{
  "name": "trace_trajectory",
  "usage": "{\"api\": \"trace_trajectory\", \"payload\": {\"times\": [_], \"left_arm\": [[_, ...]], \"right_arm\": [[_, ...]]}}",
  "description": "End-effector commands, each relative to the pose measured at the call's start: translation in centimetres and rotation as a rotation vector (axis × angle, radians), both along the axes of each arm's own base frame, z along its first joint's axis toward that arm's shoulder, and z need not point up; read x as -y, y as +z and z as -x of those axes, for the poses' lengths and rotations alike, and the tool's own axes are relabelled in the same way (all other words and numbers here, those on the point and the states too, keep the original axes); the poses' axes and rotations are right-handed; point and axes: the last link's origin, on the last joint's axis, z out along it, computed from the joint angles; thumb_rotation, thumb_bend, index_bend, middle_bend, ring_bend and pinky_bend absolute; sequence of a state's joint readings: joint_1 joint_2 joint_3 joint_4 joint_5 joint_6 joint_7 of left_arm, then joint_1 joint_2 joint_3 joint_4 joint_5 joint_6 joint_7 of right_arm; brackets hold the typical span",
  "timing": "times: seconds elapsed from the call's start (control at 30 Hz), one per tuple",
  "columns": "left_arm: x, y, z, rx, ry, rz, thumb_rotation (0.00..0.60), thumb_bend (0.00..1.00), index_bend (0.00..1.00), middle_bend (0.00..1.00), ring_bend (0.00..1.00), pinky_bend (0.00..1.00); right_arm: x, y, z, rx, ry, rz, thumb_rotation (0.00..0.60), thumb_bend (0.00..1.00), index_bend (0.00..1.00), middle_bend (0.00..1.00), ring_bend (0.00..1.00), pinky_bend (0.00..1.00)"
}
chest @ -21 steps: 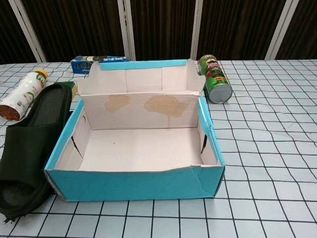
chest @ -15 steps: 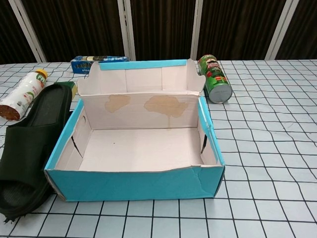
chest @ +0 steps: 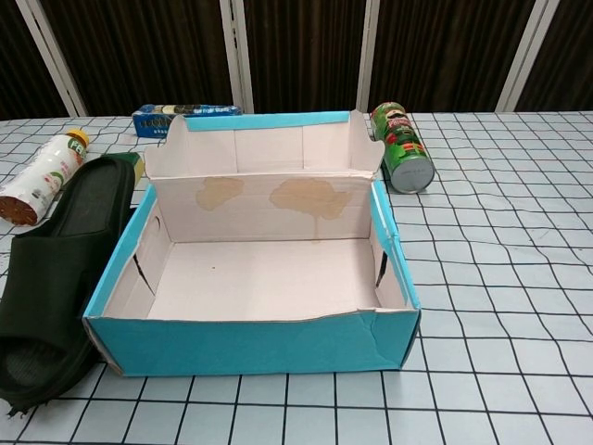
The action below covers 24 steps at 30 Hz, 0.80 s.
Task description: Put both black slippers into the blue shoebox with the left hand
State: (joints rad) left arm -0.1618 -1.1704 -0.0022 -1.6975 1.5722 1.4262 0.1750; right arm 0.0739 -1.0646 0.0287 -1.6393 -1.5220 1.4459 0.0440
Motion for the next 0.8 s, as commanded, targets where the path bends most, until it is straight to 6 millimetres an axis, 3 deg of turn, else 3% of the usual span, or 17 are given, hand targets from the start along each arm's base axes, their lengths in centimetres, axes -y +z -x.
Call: {"api": "trace_trajectory", "payload": {"times": [0.03,0.33,0.6,0.8], "left_arm": [[0.2,0.1,-0.3,0.005,-0.013,-0.002,0.6,0.27,0.06,0.02,0.0,0.05],[1.4,-1.1,-1.2,0.005,-0.026,0.118,0.6,0.22,0.06,0.02,0.0,0.05],[3.7,-3.8,-2.6,-0.046,-0.144,-0.055,0.6,0.2,0.05,0.05,0.0,0.05],[5.1,-6.0,-3.0,-0.086,-0.21,-0.071,0.6,0.18,0.05,0.05,0.0,0.05]], "right_arm": [[-0.1,0.0,0.0,-0.001,0.004,-0.001,0.6,0.31,0.21,0.09,0.14,0.09],[-0.3,0.6,0.0,0.012,0.001,0.023,0.6,0.31,0.21,0.09,0.14,0.09],[-0.4,0.6,0.2,0.024,-0.01,0.015,0.6,0.31,0.21,0.09,0.14,0.09],[-0.6,0.9,0.2,0.036,-0.003,0.019,0.6,0.31,0.21,0.09,0.14,0.09]]}}
